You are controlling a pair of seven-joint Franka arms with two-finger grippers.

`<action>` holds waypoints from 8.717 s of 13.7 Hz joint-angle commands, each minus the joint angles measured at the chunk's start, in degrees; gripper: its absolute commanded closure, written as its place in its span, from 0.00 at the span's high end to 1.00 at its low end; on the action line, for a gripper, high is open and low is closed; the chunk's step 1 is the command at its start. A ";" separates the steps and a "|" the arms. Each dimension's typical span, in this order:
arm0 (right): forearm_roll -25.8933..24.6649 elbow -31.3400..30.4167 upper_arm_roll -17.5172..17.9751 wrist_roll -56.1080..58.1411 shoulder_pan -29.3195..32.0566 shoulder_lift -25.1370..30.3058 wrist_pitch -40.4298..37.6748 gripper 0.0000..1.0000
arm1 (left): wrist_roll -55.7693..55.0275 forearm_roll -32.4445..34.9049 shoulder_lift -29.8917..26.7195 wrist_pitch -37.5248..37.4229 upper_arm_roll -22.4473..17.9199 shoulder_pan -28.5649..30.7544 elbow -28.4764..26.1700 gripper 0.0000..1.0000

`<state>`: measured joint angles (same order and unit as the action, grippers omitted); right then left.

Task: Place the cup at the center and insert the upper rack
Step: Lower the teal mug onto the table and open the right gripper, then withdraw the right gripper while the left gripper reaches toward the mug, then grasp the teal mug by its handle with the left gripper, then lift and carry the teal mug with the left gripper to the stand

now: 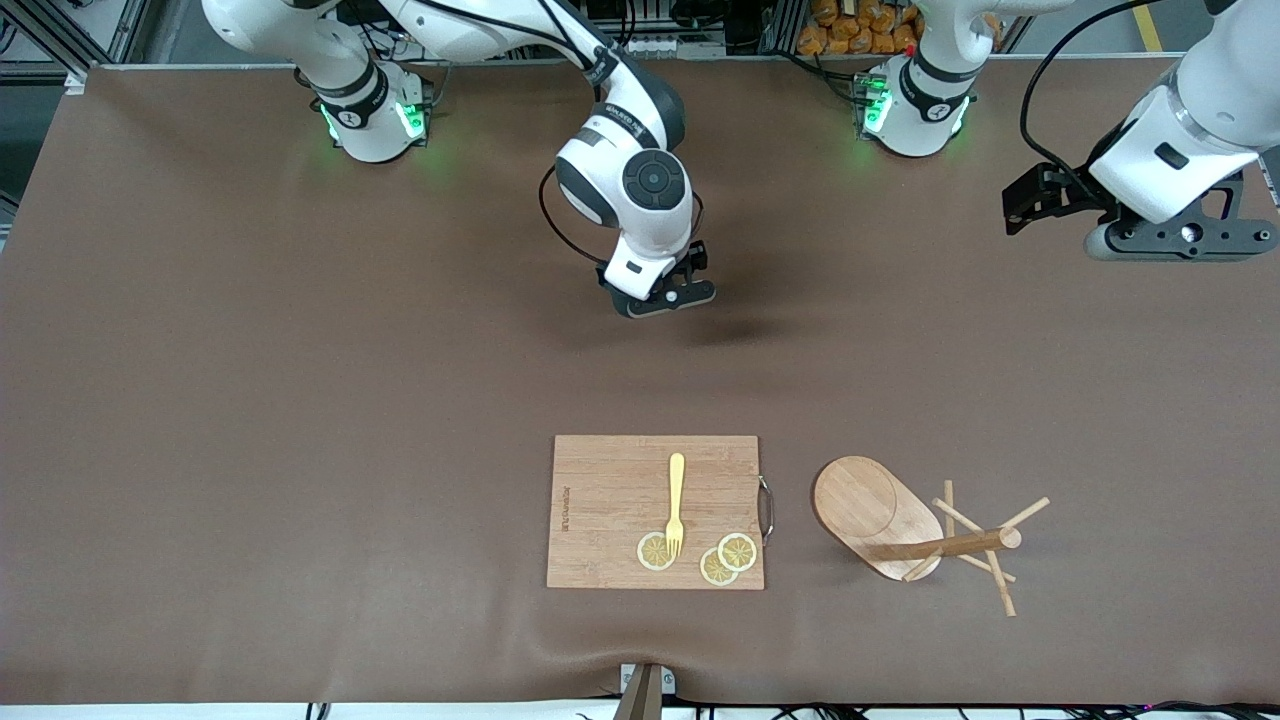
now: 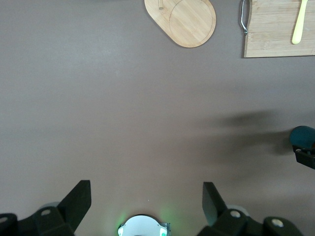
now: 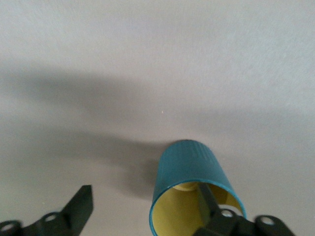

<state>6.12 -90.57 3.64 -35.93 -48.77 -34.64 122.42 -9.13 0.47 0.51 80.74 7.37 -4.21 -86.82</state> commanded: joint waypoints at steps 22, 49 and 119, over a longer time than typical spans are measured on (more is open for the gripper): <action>-6.28 12.52 -0.12 33.56 50.16 24.00 -39.37 1.00 | -30.91 -4.16 -1.56 0.12 0.72 -11.68 0.34 1.00; -6.38 9.35 -0.13 33.82 56.85 23.21 -28.73 1.00 | -109.41 33.35 39.55 8.90 2.39 -63.98 18.44 1.00; -3.04 9.97 -0.04 33.30 57.21 22.33 -27.24 1.00 | -49.18 -36.99 29.55 21.04 -6.31 -14.53 26.62 0.00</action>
<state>2.10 -80.87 2.60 -2.71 7.12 -12.22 95.02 -63.83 -30.60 31.59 101.42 0.50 -22.03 -57.97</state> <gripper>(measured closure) 0.000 0.802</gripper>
